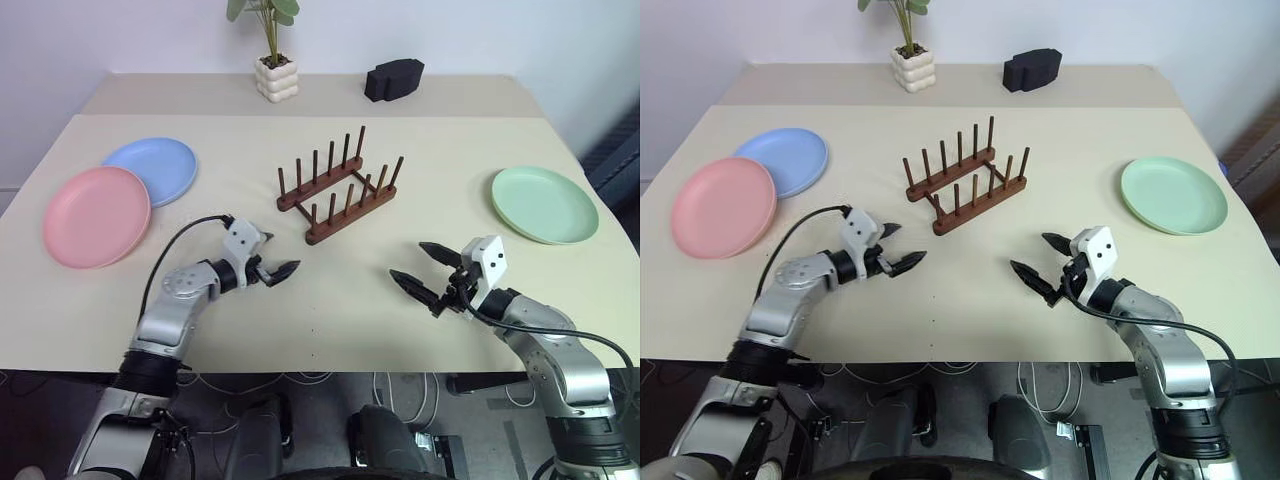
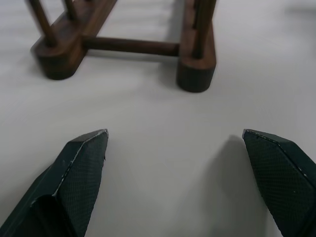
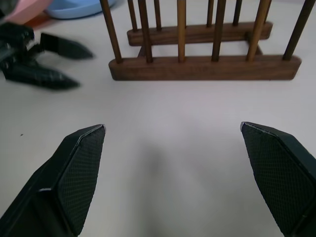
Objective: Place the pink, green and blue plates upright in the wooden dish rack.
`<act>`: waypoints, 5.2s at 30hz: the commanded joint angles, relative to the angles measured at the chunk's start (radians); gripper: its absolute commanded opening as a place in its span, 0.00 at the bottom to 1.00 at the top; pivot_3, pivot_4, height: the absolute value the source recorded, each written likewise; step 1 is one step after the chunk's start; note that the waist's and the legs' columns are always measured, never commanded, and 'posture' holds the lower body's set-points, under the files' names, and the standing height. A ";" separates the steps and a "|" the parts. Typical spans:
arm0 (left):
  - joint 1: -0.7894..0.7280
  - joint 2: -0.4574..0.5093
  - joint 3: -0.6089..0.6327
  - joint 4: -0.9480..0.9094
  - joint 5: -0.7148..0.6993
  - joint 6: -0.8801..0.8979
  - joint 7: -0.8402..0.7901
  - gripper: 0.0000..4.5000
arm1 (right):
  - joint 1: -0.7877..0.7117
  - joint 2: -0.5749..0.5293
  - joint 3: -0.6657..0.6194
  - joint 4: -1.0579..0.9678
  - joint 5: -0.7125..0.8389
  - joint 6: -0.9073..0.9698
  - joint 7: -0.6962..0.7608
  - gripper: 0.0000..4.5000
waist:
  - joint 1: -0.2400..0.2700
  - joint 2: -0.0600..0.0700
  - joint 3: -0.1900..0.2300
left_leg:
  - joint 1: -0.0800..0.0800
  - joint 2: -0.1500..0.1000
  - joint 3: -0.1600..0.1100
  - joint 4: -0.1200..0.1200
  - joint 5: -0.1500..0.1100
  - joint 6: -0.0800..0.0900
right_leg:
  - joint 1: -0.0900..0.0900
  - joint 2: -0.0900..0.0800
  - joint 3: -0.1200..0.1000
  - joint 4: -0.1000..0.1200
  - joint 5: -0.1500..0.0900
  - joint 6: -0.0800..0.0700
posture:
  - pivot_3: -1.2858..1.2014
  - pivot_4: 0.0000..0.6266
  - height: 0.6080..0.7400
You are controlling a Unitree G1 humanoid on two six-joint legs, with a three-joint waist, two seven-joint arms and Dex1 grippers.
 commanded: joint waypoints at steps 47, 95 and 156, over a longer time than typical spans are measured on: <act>-0.319 0.027 -0.088 0.583 0.087 -0.499 -0.641 0.17 | 0.250 -0.051 0.073 -0.242 -0.073 0.018 -0.080 1.00 | 0.000 -0.001 -0.001 | -0.001 -0.001 -0.002 0.001 -0.002 0.004 | 0.001 0.000 -0.001 -0.001 0.000 0.000 | 0.52 0.24 0.94; -0.031 -0.073 -0.005 0.137 0.136 -0.147 0.079 0.01 | -0.234 0.011 0.221 0.338 -0.481 -0.180 -0.229 0.00 | -0.007 0.000 -0.002 | 0.007 -0.001 -0.003 0.002 -0.001 0.004 | 0.009 -0.001 -0.002 0.000 0.002 0.000 | 0.52 0.24 0.94; 0.079 0.206 0.727 -0.023 -0.284 0.071 0.261 1.00 | -0.180 0.050 0.212 0.233 -0.420 -0.177 -0.104 0.00 | -0.026 -0.005 0.002 | 0.001 -0.004 -0.008 -0.002 0.001 0.000 | 0.005 -0.006 -0.011 -0.003 0.002 0.000 | 0.52 0.24 0.94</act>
